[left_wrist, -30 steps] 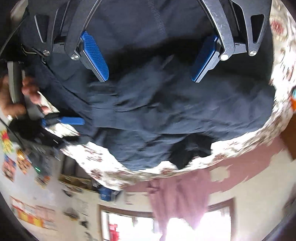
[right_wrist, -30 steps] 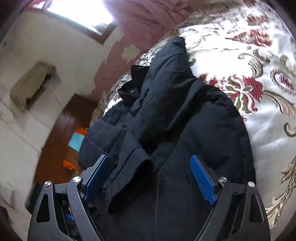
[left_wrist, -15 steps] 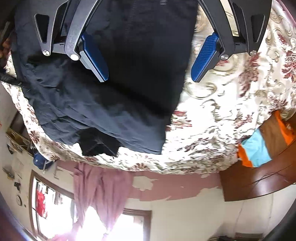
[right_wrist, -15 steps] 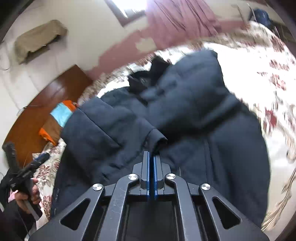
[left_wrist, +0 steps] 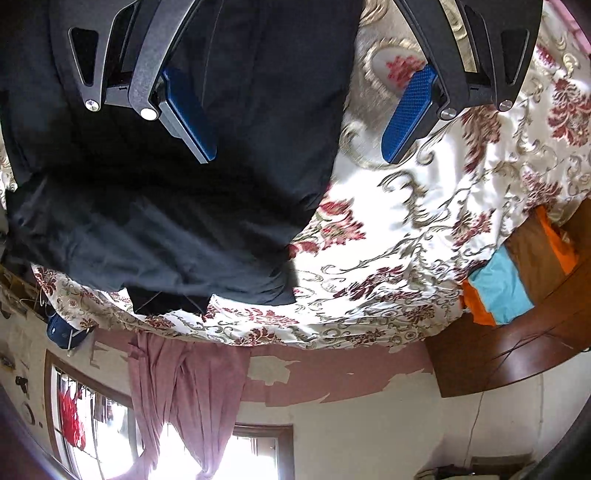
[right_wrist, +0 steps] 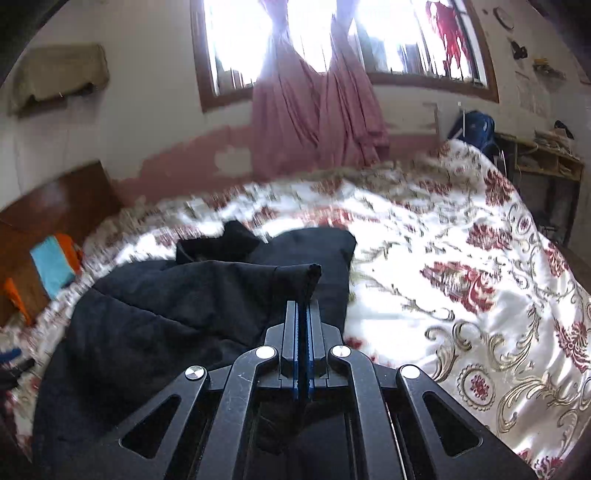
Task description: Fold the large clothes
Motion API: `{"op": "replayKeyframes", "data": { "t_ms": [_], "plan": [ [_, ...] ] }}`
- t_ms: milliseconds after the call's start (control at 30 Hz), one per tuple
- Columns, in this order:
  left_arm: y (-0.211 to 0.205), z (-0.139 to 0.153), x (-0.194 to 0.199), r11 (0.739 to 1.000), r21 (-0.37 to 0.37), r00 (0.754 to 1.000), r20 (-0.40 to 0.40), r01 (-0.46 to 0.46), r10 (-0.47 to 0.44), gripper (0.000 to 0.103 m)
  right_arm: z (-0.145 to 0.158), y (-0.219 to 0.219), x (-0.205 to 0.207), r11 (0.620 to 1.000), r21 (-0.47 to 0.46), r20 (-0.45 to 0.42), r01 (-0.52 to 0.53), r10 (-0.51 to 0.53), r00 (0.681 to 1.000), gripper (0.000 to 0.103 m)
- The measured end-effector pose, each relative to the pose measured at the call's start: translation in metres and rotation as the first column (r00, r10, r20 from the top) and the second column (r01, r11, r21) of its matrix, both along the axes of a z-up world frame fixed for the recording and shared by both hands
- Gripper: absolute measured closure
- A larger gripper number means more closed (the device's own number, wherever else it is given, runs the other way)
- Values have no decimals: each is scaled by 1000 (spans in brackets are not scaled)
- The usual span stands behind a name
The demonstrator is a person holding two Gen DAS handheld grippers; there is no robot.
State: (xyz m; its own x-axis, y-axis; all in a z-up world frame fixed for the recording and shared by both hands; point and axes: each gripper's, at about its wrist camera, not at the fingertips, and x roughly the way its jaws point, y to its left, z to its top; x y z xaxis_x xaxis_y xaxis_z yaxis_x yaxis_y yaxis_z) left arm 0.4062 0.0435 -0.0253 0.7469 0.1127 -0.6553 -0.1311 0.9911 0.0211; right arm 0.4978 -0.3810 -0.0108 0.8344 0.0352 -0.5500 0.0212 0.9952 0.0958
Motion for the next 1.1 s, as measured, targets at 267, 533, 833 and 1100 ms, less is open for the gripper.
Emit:
{"op": "replayKeyframes", "data": {
  "t_ms": [267, 533, 833, 1100],
  "plan": [
    [-37, 7, 51, 997, 11, 996, 50, 77, -77, 12, -3, 13, -14, 986, -142, 70, 89, -80, 994, 44],
    [-88, -17, 95, 987, 18, 987, -4, 162, -162, 12, -9, 58, -15, 960, -171, 28, -222, 230, 973, 64],
    [-109, -58, 111, 962, 148, 969, -131, 229, -210, 9, -53, 69, 5, 947, -192, -156, -259, 231, 961, 76],
    [-122, -78, 110, 945, 237, 972, -122, 226, -202, 8, -73, 78, 13, 938, -228, -188, -261, 221, 957, 76]
  ]
}}
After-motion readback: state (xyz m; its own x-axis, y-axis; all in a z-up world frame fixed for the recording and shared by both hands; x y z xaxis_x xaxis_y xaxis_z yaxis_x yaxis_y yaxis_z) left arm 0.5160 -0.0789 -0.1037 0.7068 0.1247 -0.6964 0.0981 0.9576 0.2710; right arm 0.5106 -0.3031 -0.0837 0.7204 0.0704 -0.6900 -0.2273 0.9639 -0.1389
